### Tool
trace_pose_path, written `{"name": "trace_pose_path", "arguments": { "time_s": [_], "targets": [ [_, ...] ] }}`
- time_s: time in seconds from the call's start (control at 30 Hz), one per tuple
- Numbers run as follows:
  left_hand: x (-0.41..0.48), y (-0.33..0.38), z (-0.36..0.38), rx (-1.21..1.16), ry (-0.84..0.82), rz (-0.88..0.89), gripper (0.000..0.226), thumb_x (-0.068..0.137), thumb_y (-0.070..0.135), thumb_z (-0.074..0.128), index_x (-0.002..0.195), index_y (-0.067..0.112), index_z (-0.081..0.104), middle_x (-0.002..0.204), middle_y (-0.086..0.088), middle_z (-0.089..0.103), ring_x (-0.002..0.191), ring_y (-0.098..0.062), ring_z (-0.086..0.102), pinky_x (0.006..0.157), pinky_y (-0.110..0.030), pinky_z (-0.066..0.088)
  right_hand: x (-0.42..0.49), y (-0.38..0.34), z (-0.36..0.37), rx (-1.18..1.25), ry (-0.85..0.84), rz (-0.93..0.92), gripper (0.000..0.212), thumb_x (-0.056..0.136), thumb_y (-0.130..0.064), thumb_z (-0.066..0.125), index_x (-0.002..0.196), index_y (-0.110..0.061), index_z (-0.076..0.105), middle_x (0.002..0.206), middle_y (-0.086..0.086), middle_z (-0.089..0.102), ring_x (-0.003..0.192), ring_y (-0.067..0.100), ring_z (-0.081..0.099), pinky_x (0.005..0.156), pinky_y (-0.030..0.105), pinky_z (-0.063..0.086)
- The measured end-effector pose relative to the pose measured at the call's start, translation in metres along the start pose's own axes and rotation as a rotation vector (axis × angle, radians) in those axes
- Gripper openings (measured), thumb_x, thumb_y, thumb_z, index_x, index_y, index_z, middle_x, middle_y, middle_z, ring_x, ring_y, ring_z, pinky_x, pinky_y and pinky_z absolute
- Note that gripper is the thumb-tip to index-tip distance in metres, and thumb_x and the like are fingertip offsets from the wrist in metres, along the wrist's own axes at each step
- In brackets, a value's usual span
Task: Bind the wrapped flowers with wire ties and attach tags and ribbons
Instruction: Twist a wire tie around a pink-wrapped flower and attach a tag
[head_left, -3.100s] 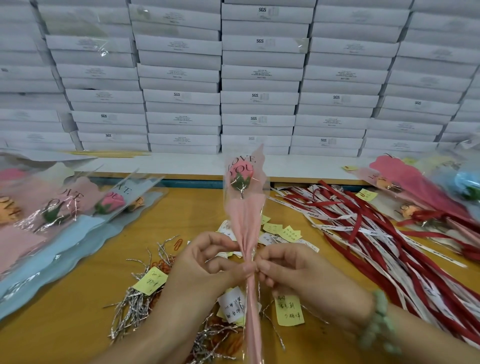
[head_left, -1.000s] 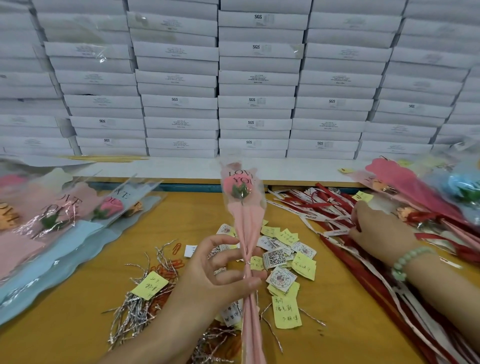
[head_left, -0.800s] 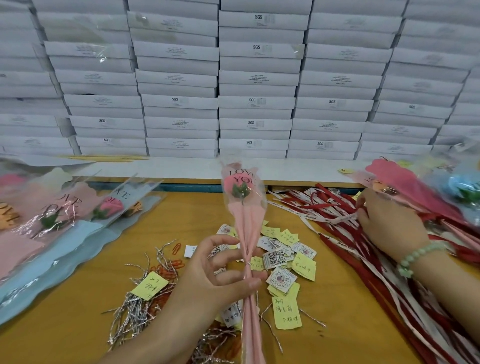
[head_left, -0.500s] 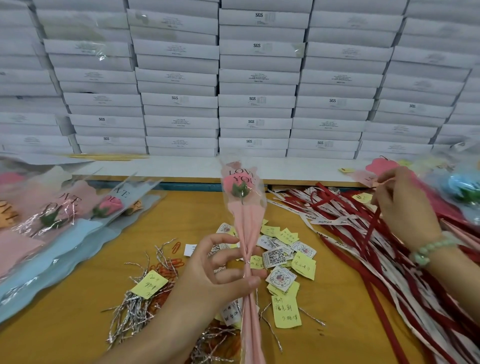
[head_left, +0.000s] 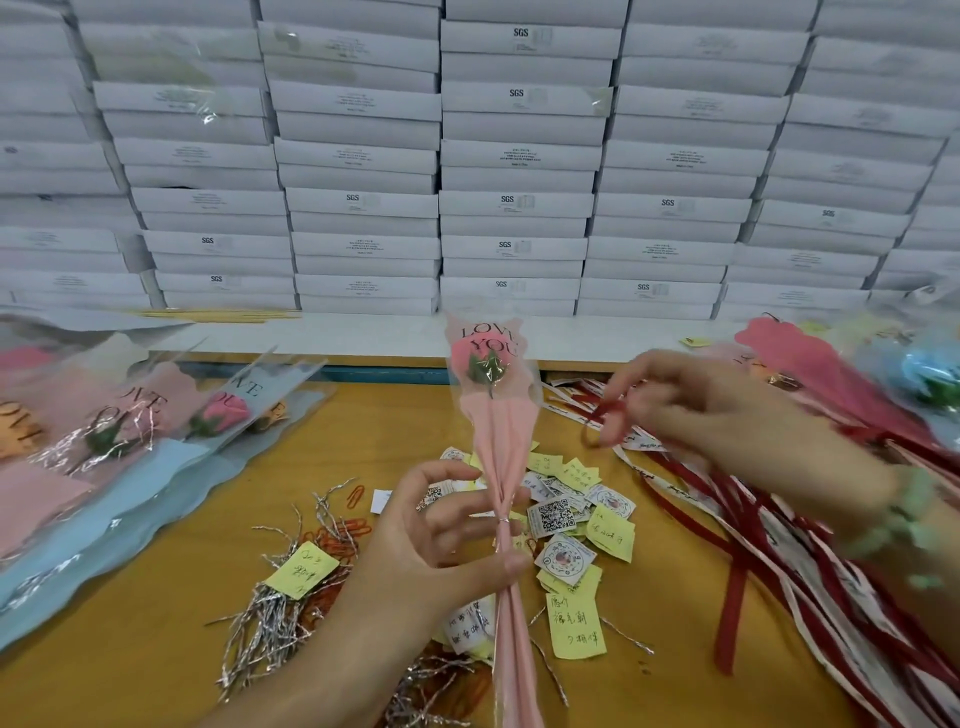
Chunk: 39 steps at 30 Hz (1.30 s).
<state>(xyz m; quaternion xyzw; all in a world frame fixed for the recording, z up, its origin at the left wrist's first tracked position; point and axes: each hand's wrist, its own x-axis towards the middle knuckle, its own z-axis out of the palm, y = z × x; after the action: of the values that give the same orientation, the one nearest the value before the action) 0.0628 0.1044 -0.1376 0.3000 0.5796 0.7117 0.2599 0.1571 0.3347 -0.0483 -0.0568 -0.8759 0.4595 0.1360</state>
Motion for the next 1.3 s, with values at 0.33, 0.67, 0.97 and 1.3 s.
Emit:
{"name": "trace_pose_path", "arguments": {
  "time_s": [0.33, 0.67, 0.97, 1.3],
  "targets": [
    [0.002, -0.004, -0.002, -0.005, -0.023, 0.051, 0.079, 0.058, 0.013, 0.090, 0.124, 0.027, 0.049, 0.118, -0.005, 0.070, 0.107, -0.027, 0.068, 0.085, -0.032, 0.055, -0.016, 0.002, 0.076, 0.319, -0.328, 0.197, 0.011, 0.095, -0.013, 0.059, 0.096, -0.009, 0.069, 0.048, -0.009, 0.050, 0.037, 0.001, 0.035, 0.038, 0.010, 0.026],
    [-0.002, 0.003, -0.002, 0.354, 0.011, 0.024, 0.061, 0.055, 0.054, 0.088, 0.108, 0.047, 0.057, 0.109, 0.014, 0.068, 0.072, -0.018, 0.070, 0.069, -0.029, 0.056, -0.017, 0.010, 0.088, 0.471, -0.255, 0.244, 0.016, 0.089, -0.027, 0.065, 0.079, -0.018, 0.072, 0.052, -0.001, 0.057, 0.039, 0.003, 0.040, 0.036, 0.011, 0.025],
    [0.012, 0.052, -0.037, 0.636, -0.112, -0.095, 0.009, 0.087, 0.034, 0.066, 0.095, 0.031, 0.070, 0.052, 0.002, 0.056, 0.043, -0.006, 0.041, 0.042, -0.013, 0.032, -0.015, 0.017, 0.088, 0.471, -0.267, 0.306, 0.014, 0.090, -0.024, 0.066, 0.091, -0.010, 0.068, 0.099, 0.023, 0.072, 0.052, 0.008, 0.050, 0.036, 0.012, 0.023],
    [0.009, 0.080, -0.045, 0.113, -0.253, 0.252, 0.022, 0.084, 0.020, 0.058, 0.098, 0.014, 0.075, 0.096, -0.012, 0.074, 0.095, -0.019, 0.068, 0.080, -0.023, 0.054, -0.016, 0.017, 0.093, 0.311, -0.274, 0.266, 0.021, 0.095, -0.022, 0.060, 0.089, -0.003, 0.064, 0.050, -0.003, 0.060, 0.036, 0.000, 0.048, 0.037, 0.008, 0.029]
  ]
}}
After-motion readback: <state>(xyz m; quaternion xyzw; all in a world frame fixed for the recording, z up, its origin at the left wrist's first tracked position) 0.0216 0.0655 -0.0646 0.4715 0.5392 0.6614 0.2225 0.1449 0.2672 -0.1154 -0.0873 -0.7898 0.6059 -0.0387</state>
